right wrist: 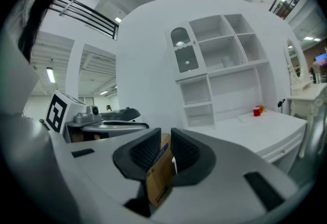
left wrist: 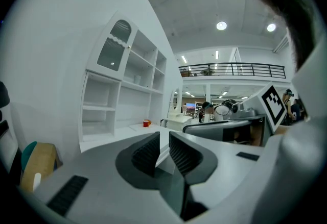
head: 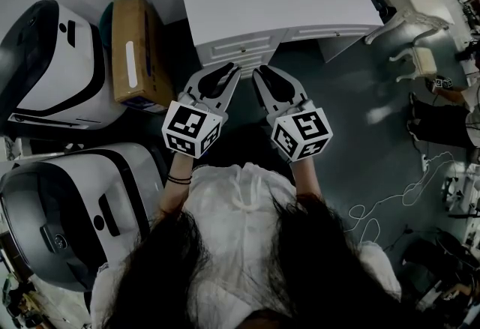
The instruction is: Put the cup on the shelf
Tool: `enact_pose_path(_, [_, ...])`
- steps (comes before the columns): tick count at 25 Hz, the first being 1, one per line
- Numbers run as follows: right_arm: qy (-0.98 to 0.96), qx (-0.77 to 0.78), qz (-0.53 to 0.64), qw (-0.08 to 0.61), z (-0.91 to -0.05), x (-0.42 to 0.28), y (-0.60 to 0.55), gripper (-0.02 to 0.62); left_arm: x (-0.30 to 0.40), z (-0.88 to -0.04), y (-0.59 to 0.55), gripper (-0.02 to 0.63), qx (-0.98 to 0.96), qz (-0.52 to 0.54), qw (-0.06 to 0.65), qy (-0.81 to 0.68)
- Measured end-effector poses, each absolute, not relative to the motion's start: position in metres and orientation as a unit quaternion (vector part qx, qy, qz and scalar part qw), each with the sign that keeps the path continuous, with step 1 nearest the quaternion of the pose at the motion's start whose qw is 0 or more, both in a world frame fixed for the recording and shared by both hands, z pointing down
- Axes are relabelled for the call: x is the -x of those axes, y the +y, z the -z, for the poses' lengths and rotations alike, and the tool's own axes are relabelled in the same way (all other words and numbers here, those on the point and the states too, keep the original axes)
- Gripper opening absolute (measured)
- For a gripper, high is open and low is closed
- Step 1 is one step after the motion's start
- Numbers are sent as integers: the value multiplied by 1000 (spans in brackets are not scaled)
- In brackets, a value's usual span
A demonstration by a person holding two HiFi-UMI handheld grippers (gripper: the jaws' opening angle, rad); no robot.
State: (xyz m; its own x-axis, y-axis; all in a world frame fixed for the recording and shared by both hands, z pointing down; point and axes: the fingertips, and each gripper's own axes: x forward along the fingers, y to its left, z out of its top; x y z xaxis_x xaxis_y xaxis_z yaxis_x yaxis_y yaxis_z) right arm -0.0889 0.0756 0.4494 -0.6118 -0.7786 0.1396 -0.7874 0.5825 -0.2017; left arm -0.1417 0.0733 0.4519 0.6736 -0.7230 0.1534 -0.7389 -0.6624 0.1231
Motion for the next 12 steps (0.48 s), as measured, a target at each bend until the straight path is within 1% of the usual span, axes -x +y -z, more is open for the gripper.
enact_pose_path(12, [-891, -437, -121, 22, -453, 95, 73, 72, 156, -455, 67, 57, -906, -49, 86, -412])
